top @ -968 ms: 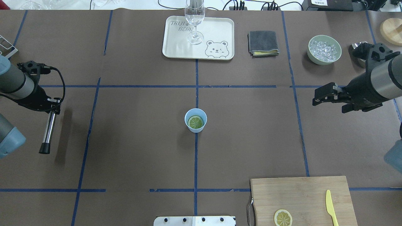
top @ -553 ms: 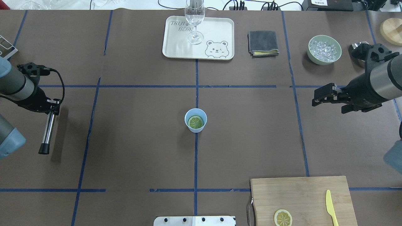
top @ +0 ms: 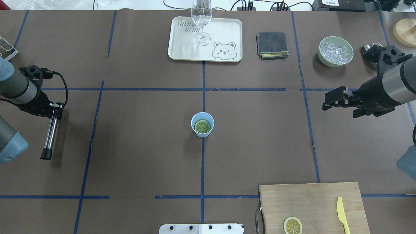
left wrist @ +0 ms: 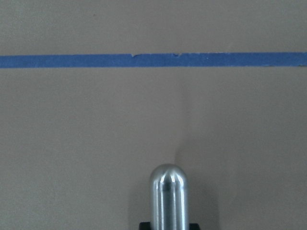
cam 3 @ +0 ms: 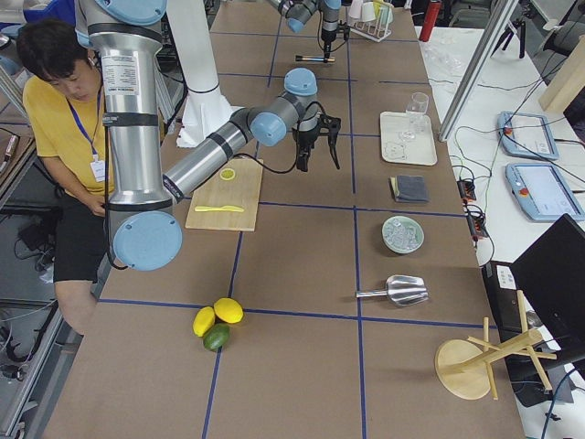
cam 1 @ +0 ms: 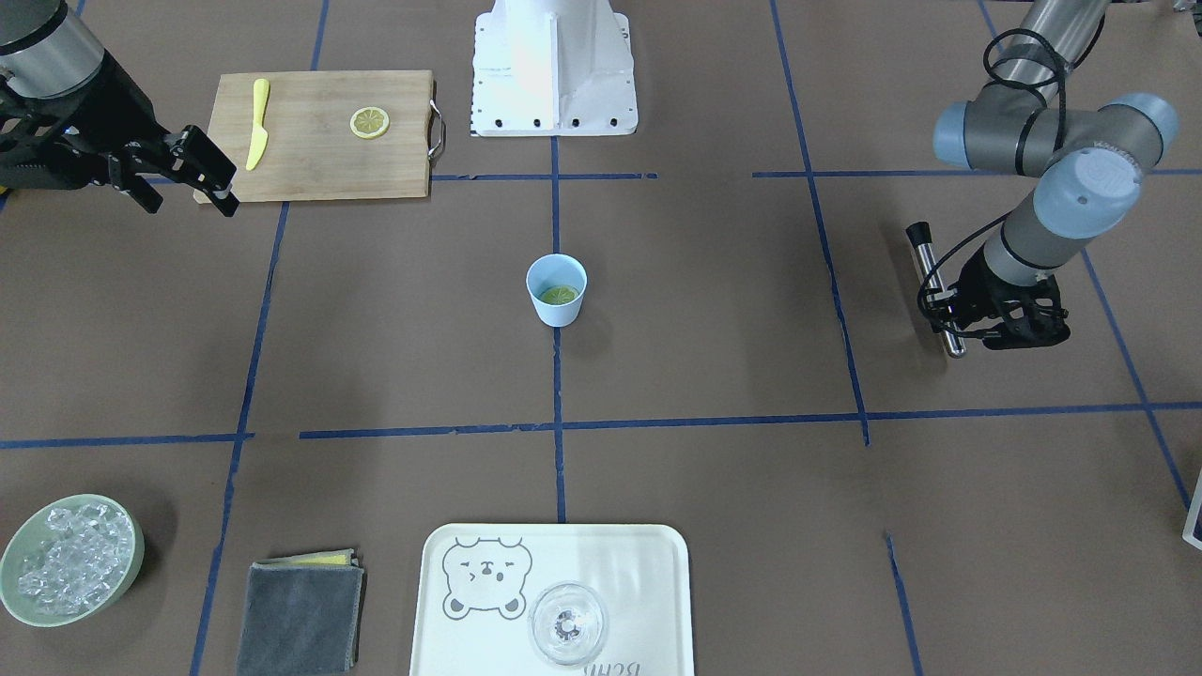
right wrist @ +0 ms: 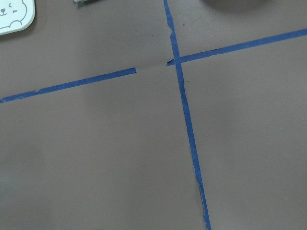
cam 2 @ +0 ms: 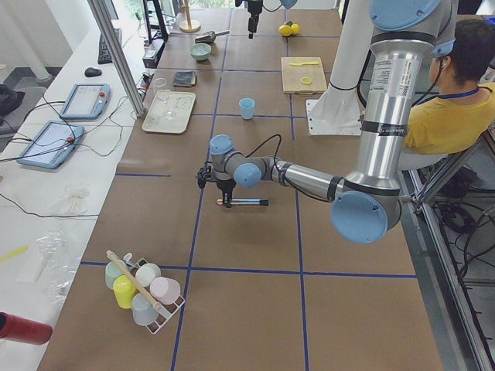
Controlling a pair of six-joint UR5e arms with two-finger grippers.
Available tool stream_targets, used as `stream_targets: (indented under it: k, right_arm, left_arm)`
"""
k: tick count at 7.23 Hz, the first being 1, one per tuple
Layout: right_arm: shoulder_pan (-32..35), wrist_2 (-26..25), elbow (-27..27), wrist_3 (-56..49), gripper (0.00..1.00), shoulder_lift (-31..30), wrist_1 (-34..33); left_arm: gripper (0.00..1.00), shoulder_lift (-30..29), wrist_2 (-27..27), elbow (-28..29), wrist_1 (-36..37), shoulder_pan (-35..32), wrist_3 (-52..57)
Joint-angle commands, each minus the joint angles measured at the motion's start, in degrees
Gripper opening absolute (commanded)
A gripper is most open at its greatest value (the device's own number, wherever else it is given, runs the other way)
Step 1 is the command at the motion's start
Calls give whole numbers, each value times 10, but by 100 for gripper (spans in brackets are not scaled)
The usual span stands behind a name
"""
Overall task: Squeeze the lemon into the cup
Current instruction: 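Lower the muddler onto the table and open the left gripper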
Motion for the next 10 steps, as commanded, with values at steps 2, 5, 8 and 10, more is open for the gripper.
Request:
stream_targets:
  k: [2,5,8,10]
  right_arm:
    - [0,2,2,1,100,0,0]
    - [-2,0,1,1,100,0,0]
    - [-4,0,0,1,100,0,0]
    - [-5,-1,0,1,100,1,-1]
  left_arm:
    - [0,-2,3,-4,-1,12,0]
    - [0,-5,12,-3,-1,21,1]
    - [76,-8,13,-3,-1,22,-1]
    - [100,-6,25,-25,0,21,-1]
